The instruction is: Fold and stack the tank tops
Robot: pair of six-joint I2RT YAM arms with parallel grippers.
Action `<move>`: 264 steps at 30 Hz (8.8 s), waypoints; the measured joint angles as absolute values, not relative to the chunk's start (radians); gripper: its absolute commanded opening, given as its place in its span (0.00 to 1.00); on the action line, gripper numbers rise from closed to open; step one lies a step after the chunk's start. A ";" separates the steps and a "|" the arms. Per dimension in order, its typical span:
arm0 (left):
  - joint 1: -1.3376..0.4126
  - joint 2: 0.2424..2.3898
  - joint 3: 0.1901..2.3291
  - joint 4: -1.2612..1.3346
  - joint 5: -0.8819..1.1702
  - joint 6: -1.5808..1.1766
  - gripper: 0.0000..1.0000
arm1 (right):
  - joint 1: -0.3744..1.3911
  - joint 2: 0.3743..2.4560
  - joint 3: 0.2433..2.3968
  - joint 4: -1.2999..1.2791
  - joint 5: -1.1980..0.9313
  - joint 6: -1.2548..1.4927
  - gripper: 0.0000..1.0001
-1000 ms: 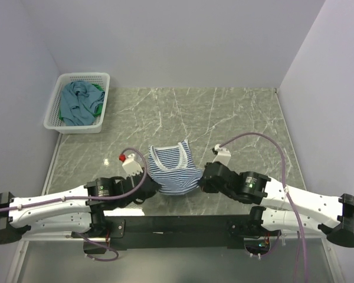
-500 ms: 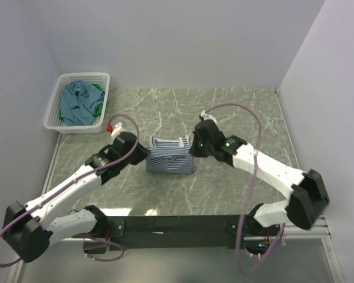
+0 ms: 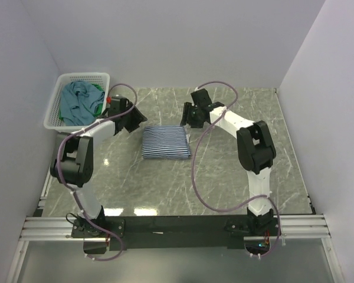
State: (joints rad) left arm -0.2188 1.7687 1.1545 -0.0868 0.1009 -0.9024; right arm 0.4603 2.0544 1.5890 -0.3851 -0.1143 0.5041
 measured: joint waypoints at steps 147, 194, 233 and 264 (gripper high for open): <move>-1.068 2.518 1.968 -0.058 0.042 -1.164 0.27 | 0.093 0.871 0.989 -0.794 0.145 0.593 0.59; 0.001 1.716 1.574 -0.337 -0.331 -0.783 0.57 | 0.437 1.262 1.012 -0.462 -0.004 0.547 0.67; 0.152 2.255 1.974 -0.423 -0.284 -0.791 0.00 | 0.446 1.530 1.120 -0.368 -0.021 0.504 0.62; -0.441 1.359 1.745 -0.113 -0.053 -0.590 0.00 | 0.439 1.252 1.079 -0.381 0.138 0.562 0.62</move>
